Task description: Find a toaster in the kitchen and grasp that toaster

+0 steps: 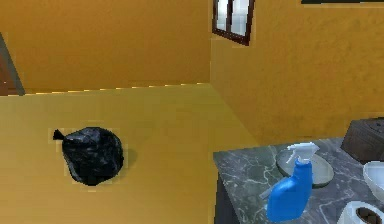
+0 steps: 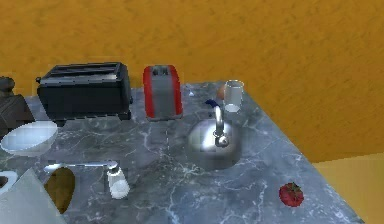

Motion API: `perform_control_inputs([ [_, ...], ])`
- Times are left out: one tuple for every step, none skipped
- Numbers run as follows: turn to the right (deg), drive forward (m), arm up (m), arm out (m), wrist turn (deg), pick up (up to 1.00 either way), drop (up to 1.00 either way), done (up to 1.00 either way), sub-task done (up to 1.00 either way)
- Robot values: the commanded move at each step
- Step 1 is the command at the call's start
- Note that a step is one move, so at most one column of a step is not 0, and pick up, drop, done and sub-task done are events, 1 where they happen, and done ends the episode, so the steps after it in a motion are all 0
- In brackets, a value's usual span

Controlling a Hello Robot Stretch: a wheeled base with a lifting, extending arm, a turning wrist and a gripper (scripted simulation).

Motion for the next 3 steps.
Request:
perform_control_inputs([
  [0.0,0.00,0.38,0.00,0.0,0.00,0.00,0.00,0.00],
  [0.0,0.00,0.00,0.46,0.0,0.00,0.00,0.00,0.00],
  [0.0,0.00,0.00,0.00,45.0,0.00,0.00,0.00,0.00],
])
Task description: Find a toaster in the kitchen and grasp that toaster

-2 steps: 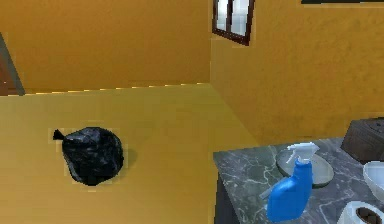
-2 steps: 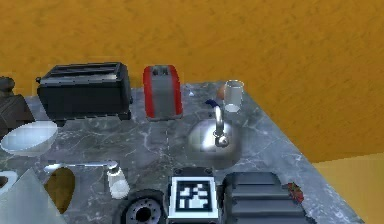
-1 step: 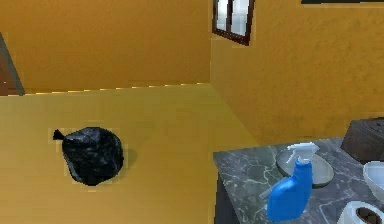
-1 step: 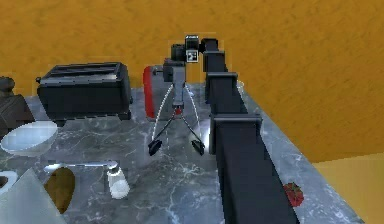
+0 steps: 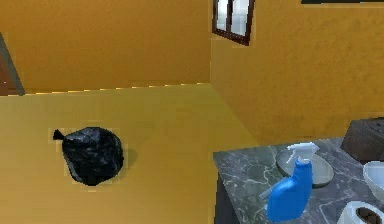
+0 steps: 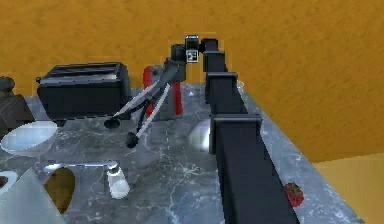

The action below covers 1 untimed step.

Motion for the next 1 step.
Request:
perform_control_inputs([
  [0.0,0.00,0.00,0.00,45.0,0.00,0.00,0.00,0.00],
])
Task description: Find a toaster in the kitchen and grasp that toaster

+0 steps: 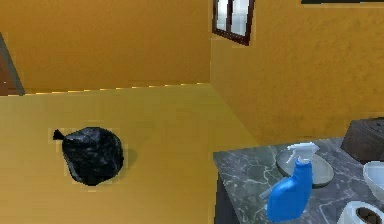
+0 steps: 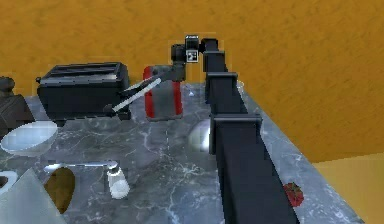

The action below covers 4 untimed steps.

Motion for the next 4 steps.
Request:
perform_control_inputs([
  [0.0,0.00,0.00,0.00,45.0,0.00,0.00,0.00,0.00],
  [0.0,0.00,0.00,0.00,12.0,0.00,0.00,0.00,0.00],
  [0.0,0.00,0.00,0.00,0.0,1.00,0.00,0.00,0.00],
  [0.0,0.00,0.00,0.00,0.0,0.00,0.00,1.00,0.00],
])
